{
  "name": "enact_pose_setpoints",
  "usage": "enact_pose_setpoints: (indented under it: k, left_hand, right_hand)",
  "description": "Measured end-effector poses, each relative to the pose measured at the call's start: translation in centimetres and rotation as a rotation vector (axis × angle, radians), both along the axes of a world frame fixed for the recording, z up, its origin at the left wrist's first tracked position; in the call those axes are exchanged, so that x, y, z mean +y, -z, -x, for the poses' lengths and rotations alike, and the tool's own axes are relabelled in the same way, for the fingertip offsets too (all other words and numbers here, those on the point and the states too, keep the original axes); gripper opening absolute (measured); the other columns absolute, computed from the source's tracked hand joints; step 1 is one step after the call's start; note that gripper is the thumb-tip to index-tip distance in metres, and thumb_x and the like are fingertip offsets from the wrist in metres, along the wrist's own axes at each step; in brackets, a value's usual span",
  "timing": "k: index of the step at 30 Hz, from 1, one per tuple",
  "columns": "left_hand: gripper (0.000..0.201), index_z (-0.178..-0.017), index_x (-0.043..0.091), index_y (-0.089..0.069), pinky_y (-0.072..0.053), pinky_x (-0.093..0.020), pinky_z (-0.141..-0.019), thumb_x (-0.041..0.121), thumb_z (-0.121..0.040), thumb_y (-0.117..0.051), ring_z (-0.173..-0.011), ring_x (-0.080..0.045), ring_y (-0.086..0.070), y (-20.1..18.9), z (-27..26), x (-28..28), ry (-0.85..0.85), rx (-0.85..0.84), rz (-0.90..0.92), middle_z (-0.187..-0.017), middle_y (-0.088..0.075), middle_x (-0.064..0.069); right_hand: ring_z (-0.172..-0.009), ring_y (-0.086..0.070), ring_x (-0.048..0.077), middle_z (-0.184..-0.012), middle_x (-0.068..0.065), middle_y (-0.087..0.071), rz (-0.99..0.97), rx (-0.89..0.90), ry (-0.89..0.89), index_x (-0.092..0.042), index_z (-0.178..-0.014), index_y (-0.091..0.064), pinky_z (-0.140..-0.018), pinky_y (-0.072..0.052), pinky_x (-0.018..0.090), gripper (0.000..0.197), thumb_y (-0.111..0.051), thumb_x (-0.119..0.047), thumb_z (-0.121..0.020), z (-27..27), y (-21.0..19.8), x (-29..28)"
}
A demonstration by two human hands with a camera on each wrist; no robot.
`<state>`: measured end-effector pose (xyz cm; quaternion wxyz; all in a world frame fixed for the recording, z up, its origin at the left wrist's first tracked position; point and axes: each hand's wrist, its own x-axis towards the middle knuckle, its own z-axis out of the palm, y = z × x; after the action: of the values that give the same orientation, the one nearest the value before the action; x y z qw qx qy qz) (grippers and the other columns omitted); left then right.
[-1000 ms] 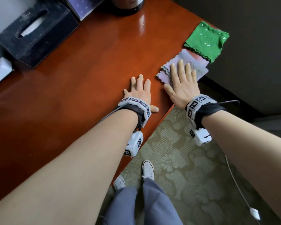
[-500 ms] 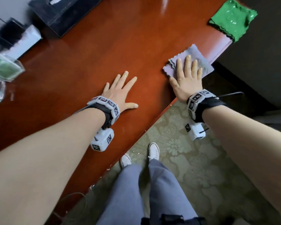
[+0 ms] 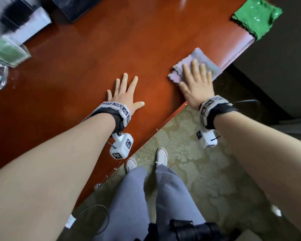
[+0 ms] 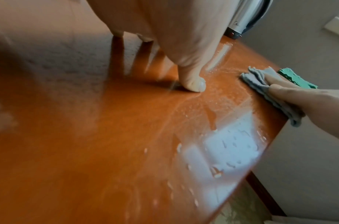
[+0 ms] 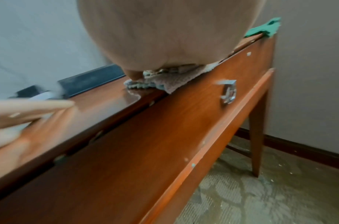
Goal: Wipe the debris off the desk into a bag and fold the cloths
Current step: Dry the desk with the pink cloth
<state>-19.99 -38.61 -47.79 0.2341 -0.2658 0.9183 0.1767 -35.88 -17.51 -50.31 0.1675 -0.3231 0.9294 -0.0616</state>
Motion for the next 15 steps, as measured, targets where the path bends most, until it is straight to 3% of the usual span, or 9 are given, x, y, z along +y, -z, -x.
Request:
enact_pose_setpoints:
  k: [3, 6, 12, 15]
  left_hand:
    - [0.081, -0.156, 0.038, 0.006, -0.001, -0.057, -0.121, 0.047, -0.098, -0.05, -0.152, -0.024, 0.015, 0.3, -1.4, 1.3, -0.017, 0.039, 0.024, -0.163, 0.022, 0.003]
    - [0.074, -0.156, 0.036, 0.009, -0.002, -0.054, -0.122, 0.051, -0.101, -0.039, -0.152, -0.024, 0.013, 1.0, -3.4, 2.1, 0.033, 0.071, 0.118, -0.164, 0.02, 0.002]
    - [0.07, -0.156, 0.037, 0.0, -0.012, -0.053, -0.122, 0.049, -0.1, -0.04, -0.153, -0.022, 0.002, 1.3, -7.2, 0.8, 0.166, 0.131, 0.191, -0.166, 0.01, 0.005]
    - [0.068, -0.155, 0.042, 0.0, -0.012, -0.053, -0.122, 0.044, -0.101, -0.041, -0.153, -0.02, 0.003, 0.8, -9.5, 0.2, 0.135, 0.094, 0.166, -0.165, 0.011, 0.009]
  right_hand:
    - [-0.147, 0.008, 0.036, -0.161, 0.01, 0.01, -0.016, -0.014, 0.092, -0.025, -0.154, 0.001, -0.118, 0.001, 0.054, 0.064, -0.021, -0.05, -0.1, 0.9, 0.0, 0.2]
    - [-0.147, 0.006, 0.038, -0.161, 0.012, 0.008, -0.018, 0.01, 0.096, -0.021, -0.155, 0.0, -0.118, 0.0, 0.056, 0.067, -0.022, -0.051, -0.099, -1.8, 0.0, -0.8]
    - [-0.148, 0.004, 0.037, -0.161, 0.013, 0.006, -0.018, 0.025, -0.339, -0.018, -0.155, 0.0, -0.118, -0.001, 0.054, 0.069, -0.019, -0.053, -0.098, -11.9, 0.2, -2.9]
    - [-0.148, -0.003, 0.035, -0.162, 0.009, -0.001, 0.015, 0.014, -0.527, -0.021, -0.155, -0.006, -0.119, -0.008, 0.053, 0.066, -0.02, -0.051, -0.098, -11.3, 0.0, -2.4]
